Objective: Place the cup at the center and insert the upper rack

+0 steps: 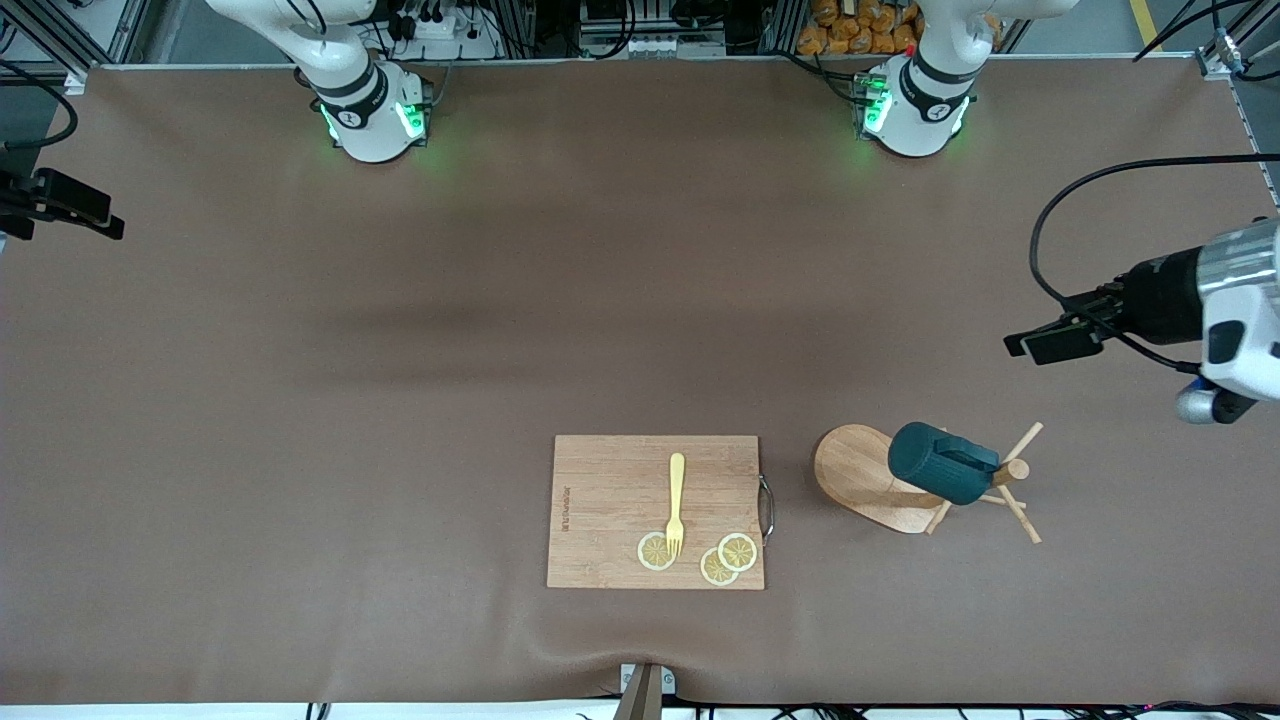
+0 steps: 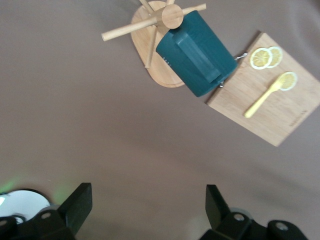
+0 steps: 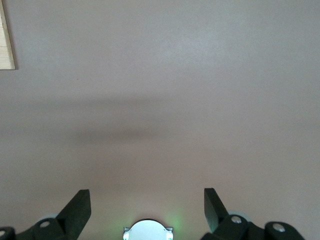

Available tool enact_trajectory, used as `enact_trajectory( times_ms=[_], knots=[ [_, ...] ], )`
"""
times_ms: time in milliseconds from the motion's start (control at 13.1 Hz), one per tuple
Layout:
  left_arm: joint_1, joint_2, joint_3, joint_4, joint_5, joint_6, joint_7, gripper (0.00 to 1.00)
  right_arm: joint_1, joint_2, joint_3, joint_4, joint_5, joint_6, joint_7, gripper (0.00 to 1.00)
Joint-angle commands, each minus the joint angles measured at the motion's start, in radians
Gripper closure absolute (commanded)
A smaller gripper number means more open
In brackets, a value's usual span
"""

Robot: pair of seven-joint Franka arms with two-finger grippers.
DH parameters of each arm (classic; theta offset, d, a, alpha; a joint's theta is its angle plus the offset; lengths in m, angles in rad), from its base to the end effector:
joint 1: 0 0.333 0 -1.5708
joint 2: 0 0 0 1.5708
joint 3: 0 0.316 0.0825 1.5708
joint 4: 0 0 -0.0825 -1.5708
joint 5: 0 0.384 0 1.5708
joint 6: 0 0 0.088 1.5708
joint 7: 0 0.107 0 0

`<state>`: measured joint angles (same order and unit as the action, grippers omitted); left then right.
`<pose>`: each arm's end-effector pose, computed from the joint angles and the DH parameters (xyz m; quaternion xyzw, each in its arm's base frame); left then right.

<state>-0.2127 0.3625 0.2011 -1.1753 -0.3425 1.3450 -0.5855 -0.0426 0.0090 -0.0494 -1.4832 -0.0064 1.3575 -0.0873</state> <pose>0.6326 -0.0747 0.5803 0.9532 0.2546 -0.1283 0.1001 0.5322 -0.0498 0.6428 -0.9977 0.0028 0.0673 0.0027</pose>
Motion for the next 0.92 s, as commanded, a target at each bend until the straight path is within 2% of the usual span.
enact_trajectory(
  times_ms=[0,381,686,839],
  knots=[
    [-0.042,-0.062,-0.003,-0.021,0.101,0.011,0.024,0.0,0.003,-0.017,0.003,-0.012,-0.02,0.003,0.004,0.0],
    [-0.042,-0.117,-0.049,-0.043,0.206,0.005,0.128,0.0,0.004,-0.017,0.003,-0.011,-0.02,0.0,0.004,0.0],
    [0.056,-0.177,-0.163,-0.108,0.273,0.005,0.17,0.0,0.004,-0.017,0.003,-0.012,-0.02,-0.012,0.012,0.0],
    [0.114,-0.2,-0.241,-0.132,0.316,0.006,0.19,0.0,0.003,-0.017,0.003,-0.012,-0.018,-0.014,0.004,0.0]
  ],
)
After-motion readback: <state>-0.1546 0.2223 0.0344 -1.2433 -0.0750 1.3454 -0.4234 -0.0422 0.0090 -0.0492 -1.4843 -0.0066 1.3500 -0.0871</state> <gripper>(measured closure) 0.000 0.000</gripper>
